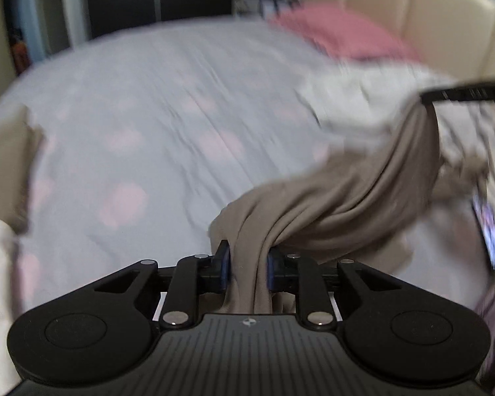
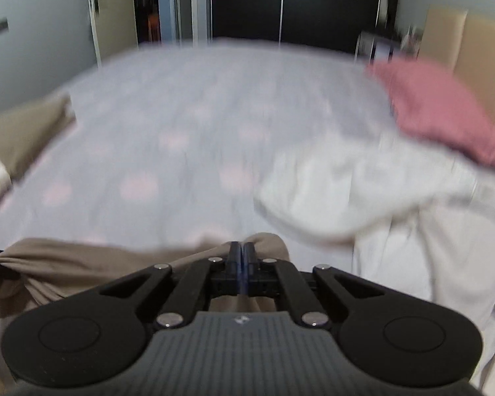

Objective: Fold clothes

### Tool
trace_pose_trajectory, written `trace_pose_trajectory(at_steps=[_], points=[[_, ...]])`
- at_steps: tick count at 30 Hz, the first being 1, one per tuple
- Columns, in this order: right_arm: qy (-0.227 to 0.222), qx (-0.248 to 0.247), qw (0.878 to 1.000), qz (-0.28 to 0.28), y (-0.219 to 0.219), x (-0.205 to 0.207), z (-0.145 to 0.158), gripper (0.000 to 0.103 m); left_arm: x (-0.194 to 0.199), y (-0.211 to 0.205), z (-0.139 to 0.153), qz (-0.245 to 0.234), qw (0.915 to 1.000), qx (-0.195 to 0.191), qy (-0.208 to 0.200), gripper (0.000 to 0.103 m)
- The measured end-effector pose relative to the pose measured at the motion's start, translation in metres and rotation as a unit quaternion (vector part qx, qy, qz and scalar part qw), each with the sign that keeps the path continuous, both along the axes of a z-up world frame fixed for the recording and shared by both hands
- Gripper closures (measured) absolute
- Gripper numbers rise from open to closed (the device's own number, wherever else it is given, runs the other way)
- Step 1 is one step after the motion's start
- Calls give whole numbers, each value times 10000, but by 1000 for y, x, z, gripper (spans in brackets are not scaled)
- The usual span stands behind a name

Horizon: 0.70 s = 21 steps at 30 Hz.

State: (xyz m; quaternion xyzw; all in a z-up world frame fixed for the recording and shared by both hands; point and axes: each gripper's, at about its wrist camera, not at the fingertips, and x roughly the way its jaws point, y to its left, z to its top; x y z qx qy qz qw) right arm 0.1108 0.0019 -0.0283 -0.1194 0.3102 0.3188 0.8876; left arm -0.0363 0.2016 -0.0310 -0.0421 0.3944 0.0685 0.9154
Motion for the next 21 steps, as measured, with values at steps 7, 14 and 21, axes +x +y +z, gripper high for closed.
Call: trace_pose_trajectory(at_steps=[7,14,21], points=[[-936,910,9914,52,18,-25,78,101,-27,43,95,625,9919,333,-1051,85],[-1690,1333,9765,112,23,-57,125,101,-48,39,166,497,9814,901,-1621,85],[-963,367,9946,-96,32,-32,75,101,-41,15,98,-167,9966,613,-533,84]])
